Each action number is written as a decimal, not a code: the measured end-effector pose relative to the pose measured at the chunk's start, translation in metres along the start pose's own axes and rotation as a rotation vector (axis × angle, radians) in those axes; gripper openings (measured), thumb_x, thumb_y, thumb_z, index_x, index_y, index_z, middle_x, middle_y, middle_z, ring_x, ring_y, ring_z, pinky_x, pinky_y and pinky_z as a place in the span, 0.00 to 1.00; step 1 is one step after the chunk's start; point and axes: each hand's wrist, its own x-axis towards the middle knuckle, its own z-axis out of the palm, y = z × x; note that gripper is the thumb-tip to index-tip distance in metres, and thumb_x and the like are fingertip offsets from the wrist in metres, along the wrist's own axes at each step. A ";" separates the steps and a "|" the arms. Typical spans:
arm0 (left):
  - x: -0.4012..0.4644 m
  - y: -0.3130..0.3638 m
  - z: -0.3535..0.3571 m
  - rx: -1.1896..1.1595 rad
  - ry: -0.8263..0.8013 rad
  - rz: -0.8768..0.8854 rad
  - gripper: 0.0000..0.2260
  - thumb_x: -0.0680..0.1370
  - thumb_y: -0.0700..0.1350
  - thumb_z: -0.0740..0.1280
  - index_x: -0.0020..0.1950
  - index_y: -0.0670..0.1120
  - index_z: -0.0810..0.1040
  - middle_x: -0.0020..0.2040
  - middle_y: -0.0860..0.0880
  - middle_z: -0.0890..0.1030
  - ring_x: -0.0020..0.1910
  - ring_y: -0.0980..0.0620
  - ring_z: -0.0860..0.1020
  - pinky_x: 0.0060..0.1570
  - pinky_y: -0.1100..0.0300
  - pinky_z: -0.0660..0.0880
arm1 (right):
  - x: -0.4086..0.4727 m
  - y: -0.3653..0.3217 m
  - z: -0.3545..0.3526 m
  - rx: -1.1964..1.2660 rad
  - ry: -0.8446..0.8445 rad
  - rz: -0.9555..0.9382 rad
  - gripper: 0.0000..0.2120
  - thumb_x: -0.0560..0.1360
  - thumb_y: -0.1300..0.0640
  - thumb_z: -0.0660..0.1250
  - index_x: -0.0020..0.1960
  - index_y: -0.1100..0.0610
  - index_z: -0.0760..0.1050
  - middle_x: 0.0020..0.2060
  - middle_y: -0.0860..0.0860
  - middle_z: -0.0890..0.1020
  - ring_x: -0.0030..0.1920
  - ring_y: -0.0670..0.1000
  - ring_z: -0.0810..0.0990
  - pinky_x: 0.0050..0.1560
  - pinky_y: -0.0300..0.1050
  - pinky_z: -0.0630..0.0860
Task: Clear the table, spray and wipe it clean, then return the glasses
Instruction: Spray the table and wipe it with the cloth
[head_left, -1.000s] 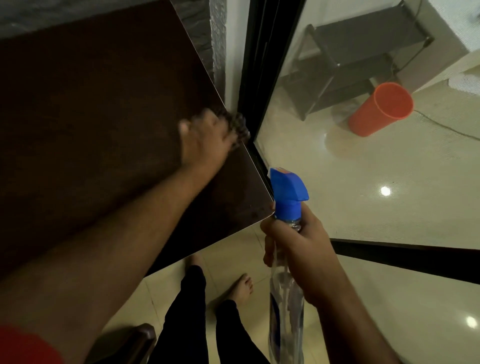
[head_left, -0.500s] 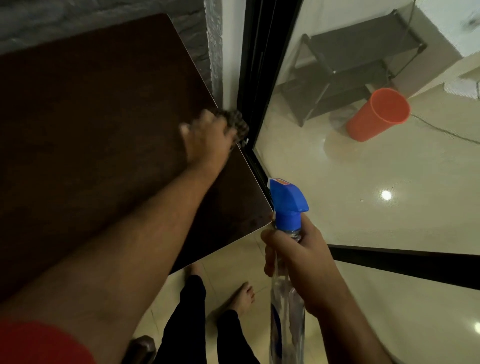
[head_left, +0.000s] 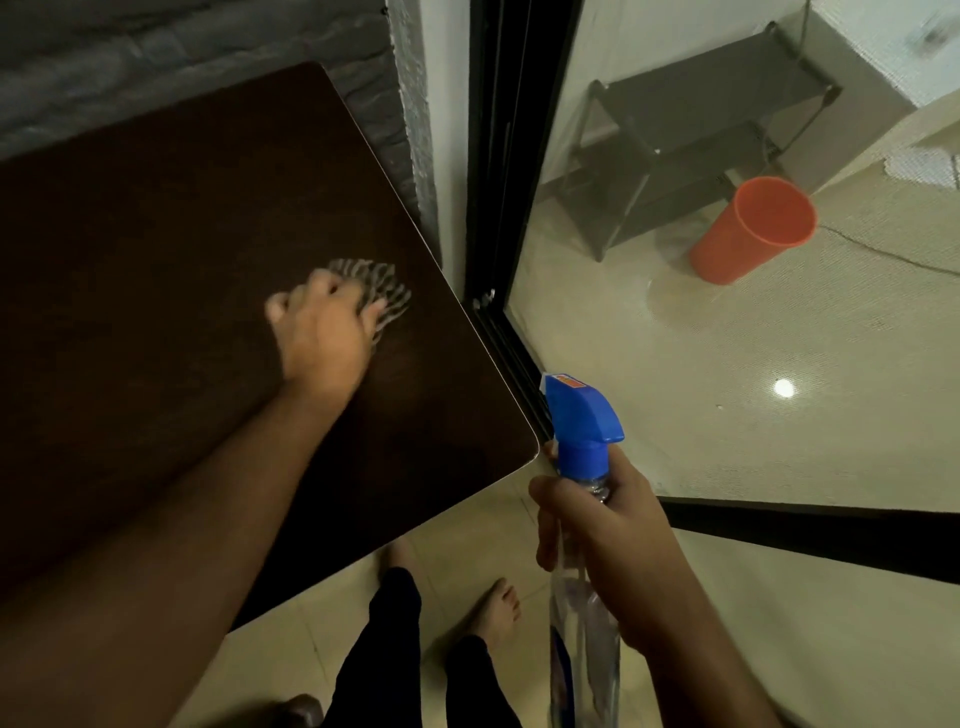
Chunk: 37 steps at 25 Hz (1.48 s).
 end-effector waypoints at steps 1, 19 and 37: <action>0.005 0.025 0.006 -0.008 -0.011 -0.006 0.14 0.79 0.55 0.62 0.53 0.46 0.79 0.55 0.44 0.76 0.52 0.43 0.75 0.57 0.46 0.65 | 0.000 0.000 0.001 0.009 0.002 0.000 0.17 0.65 0.50 0.68 0.53 0.53 0.72 0.30 0.52 0.78 0.29 0.51 0.78 0.33 0.39 0.77; -0.115 -0.062 -0.015 -0.060 -0.056 0.361 0.16 0.72 0.55 0.59 0.48 0.48 0.81 0.48 0.48 0.77 0.44 0.43 0.77 0.53 0.47 0.65 | 0.004 -0.013 0.007 0.017 -0.051 0.070 0.12 0.73 0.59 0.69 0.54 0.51 0.70 0.32 0.51 0.78 0.29 0.48 0.77 0.33 0.37 0.77; -0.107 -0.086 -0.006 0.023 0.092 -0.262 0.10 0.78 0.49 0.66 0.46 0.42 0.79 0.50 0.39 0.76 0.45 0.37 0.75 0.52 0.41 0.67 | -0.013 -0.040 0.037 -0.039 -0.176 -0.037 0.18 0.66 0.52 0.69 0.54 0.50 0.71 0.35 0.53 0.77 0.29 0.47 0.76 0.34 0.41 0.77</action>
